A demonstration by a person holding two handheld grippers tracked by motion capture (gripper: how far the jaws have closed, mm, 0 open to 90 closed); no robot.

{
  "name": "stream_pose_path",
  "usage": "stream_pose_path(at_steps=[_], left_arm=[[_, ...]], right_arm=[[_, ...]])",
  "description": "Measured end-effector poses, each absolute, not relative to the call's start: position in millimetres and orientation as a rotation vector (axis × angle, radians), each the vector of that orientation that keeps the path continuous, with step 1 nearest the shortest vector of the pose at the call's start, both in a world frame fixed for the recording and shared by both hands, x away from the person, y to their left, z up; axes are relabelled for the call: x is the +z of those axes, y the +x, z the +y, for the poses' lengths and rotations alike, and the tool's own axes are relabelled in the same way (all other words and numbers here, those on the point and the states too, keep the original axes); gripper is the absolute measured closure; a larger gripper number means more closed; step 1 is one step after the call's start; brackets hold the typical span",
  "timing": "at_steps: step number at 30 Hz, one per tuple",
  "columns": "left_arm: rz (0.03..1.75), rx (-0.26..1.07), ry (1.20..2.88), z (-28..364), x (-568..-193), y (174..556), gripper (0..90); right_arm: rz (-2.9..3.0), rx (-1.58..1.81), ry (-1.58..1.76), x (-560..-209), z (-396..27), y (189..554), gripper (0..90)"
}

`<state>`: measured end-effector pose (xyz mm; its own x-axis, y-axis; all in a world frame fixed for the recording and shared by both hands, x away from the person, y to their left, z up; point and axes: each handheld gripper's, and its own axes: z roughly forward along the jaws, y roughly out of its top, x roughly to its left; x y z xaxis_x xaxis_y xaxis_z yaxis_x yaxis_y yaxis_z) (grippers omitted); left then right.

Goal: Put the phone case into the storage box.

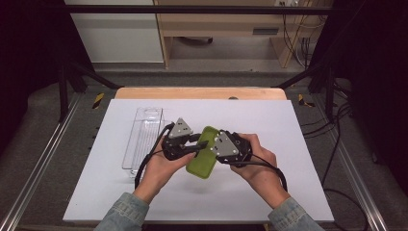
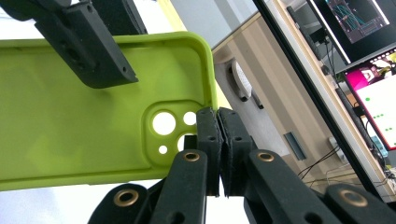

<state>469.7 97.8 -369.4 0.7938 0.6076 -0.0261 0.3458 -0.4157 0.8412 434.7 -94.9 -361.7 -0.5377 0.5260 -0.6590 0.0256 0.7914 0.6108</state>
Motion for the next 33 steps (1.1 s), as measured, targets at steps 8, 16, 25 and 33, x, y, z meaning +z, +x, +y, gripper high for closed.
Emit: stream_pose_path(at_steps=[8, 16, 25, 33], left_arm=[[0.716, 0.348, 2.051, 97.9, -370.6, 470.4, 66.8], [0.743, 0.323, 2.042, 100.7, -372.3, 473.0, 72.4], [0.766, 0.317, 2.006, 105.5, -371.4, 474.5, 79.3], [0.753, 0.344, 2.007, 106.3, -368.3, 472.9, 79.7]], right_arm=[[2.064, 0.678, 0.408, -363.6, -94.6, 433.8, 88.1], [2.061, 0.673, 0.401, -364.6, -93.3, 432.0, 87.8], [2.049, 0.673, 0.389, -364.4, -91.7, 430.8, 86.9], [2.047, 0.692, 0.393, -362.6, -92.7, 431.7, 86.0]])
